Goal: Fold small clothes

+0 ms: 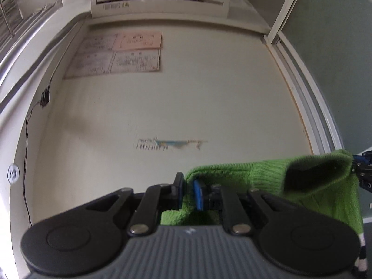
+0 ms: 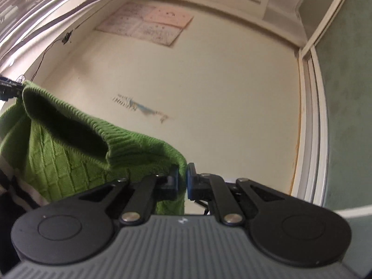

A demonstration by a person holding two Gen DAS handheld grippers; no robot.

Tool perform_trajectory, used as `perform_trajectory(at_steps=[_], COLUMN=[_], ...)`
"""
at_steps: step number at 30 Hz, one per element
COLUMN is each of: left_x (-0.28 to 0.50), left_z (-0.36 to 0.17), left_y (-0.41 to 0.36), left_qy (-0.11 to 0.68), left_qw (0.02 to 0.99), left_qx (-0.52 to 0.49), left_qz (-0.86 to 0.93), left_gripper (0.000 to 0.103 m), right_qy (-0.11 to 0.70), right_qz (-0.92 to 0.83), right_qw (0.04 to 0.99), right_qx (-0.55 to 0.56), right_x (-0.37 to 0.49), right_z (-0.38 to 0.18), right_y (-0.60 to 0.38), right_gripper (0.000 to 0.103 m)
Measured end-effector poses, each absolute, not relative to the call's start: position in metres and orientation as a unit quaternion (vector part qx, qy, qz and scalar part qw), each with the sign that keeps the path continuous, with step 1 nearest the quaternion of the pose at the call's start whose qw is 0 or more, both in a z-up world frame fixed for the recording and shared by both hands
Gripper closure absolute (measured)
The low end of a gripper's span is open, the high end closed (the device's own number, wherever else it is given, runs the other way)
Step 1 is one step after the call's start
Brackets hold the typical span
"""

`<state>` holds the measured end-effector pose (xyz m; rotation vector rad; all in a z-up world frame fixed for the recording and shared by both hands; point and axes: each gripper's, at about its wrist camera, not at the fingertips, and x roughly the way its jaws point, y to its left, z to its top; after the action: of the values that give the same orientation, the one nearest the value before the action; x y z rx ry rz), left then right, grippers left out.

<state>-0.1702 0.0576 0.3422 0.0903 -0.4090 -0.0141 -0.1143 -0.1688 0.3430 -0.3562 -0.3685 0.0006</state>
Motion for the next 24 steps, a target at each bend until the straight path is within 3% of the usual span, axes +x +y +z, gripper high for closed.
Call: perform_trajectory(at_steps=[5, 9, 14, 15, 16, 17, 18, 19, 20, 22, 23, 24], left_x=[-0.165, -0.133, -0.03, 0.001, 0.034, 0.068, 0.101, 0.117, 0.12, 0.099, 0.086, 0.072], left_z=[0.36, 0.337, 0.295, 0.283, 0.268, 0.249, 0.222, 0.195, 0.176, 0.138, 0.123, 0.108], left_y=[0.056, 0.055, 0.055, 0.052, 0.048, 0.044, 0.042, 0.045, 0.049, 0.066, 0.074, 0.083], left_qy=[-0.194, -0.147, -0.042, -0.011, 0.03, 0.082, 0.147, 0.196, 0.221, 0.238, 0.244, 0.252], left_qw=[0.978, 0.985, 0.992, 0.992, 0.989, 0.981, 0.967, 0.953, 0.947, 0.948, 0.947, 0.944], left_qx=[0.074, 0.088, 0.095, 0.1, 0.112, 0.134, 0.165, 0.182, 0.186, 0.184, 0.187, 0.19], left_qz=[0.003, 0.024, 0.065, 0.074, 0.093, 0.116, 0.129, 0.139, 0.14, 0.108, 0.099, 0.097], left_gripper=[0.092, 0.091, 0.088, 0.073, 0.038, 0.03, 0.04, 0.057, 0.059, 0.048, 0.04, 0.019], right_qy=[-0.186, -0.151, -0.053, -0.033, -0.003, 0.04, 0.076, 0.123, 0.162, 0.208, 0.228, 0.246], right_qz=[0.007, 0.02, 0.028, 0.025, 0.022, 0.018, 0.006, -0.008, -0.006, 0.034, 0.061, 0.079], right_qw=[0.967, 0.973, 0.984, 0.986, 0.988, 0.987, 0.984, 0.979, 0.974, 0.97, 0.966, 0.962], right_qx=[-0.175, -0.171, -0.167, -0.161, -0.153, -0.153, -0.161, -0.164, -0.157, -0.123, -0.104, -0.086], right_x=[-0.109, -0.096, -0.023, -0.003, 0.026, 0.062, 0.087, 0.112, 0.124, 0.117, 0.105, 0.092], right_z=[0.371, 0.348, 0.303, 0.295, 0.283, 0.266, 0.25, 0.228, 0.208, 0.177, 0.161, 0.145], right_y=[-0.167, -0.158, -0.148, -0.145, -0.141, -0.135, -0.131, -0.129, -0.132, -0.148, -0.158, -0.167], right_gripper=[0.093, 0.093, 0.093, 0.092, 0.091, 0.084, 0.068, 0.064, 0.064, 0.059, 0.045, 0.03])
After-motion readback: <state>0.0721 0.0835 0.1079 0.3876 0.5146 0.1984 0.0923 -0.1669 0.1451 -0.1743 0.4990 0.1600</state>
